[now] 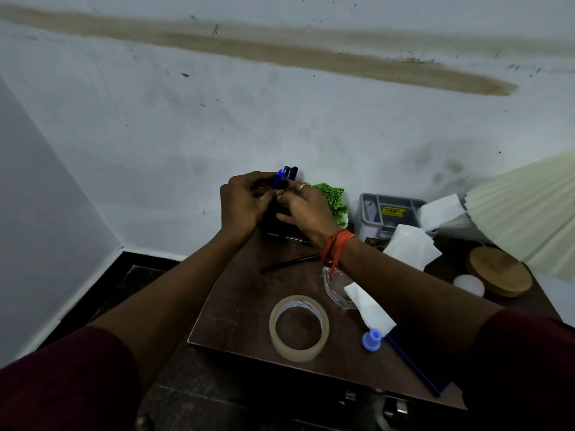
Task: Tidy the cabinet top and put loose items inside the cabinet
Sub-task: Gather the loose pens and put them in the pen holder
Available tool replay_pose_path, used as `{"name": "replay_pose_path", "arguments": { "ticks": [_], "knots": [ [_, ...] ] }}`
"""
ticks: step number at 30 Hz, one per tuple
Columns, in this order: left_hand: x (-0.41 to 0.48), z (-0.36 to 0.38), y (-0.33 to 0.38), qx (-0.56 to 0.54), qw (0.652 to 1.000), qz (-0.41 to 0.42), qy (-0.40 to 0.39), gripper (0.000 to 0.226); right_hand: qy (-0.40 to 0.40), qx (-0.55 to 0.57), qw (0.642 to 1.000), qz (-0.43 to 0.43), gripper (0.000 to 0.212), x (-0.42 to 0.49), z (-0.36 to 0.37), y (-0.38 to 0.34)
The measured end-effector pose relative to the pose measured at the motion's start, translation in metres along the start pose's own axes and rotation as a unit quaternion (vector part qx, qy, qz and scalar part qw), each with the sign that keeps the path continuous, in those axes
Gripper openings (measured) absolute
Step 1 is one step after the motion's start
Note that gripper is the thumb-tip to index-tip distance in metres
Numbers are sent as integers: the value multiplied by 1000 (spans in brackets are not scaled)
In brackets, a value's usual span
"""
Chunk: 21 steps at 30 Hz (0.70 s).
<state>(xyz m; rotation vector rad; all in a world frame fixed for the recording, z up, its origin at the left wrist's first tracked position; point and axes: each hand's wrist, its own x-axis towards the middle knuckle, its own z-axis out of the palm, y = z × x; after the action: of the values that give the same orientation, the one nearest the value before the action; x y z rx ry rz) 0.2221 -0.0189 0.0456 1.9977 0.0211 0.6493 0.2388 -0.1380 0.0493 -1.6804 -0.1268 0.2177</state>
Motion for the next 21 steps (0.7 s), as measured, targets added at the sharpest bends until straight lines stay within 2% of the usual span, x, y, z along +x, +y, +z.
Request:
{"name": "replay_pose_path", "arguments": {
  "ticks": [8, 11, 14, 19, 21],
  "knots": [
    [-2, -1, -6, 23, 1000, 7, 13, 28, 4, 67, 997, 38, 52, 2, 2, 1],
    [-6, -3, -11, 15, 1000, 2, 9, 28, 5, 93, 995, 46, 45, -4, 0, 0],
    [-12, -4, -19, 17, 1000, -10, 16, 28, 14, 119, 991, 62, 29, -13, -1, 4],
    [-30, -2, -30, 31, 999, -19, 7, 25, 62, 183, 972, 136, 35, -27, 6, 25],
    [-37, -1, -35, 43, 999, -20, -5, 24, 73, 195, 963, 170, 19, -35, 9, 33]
  ]
}}
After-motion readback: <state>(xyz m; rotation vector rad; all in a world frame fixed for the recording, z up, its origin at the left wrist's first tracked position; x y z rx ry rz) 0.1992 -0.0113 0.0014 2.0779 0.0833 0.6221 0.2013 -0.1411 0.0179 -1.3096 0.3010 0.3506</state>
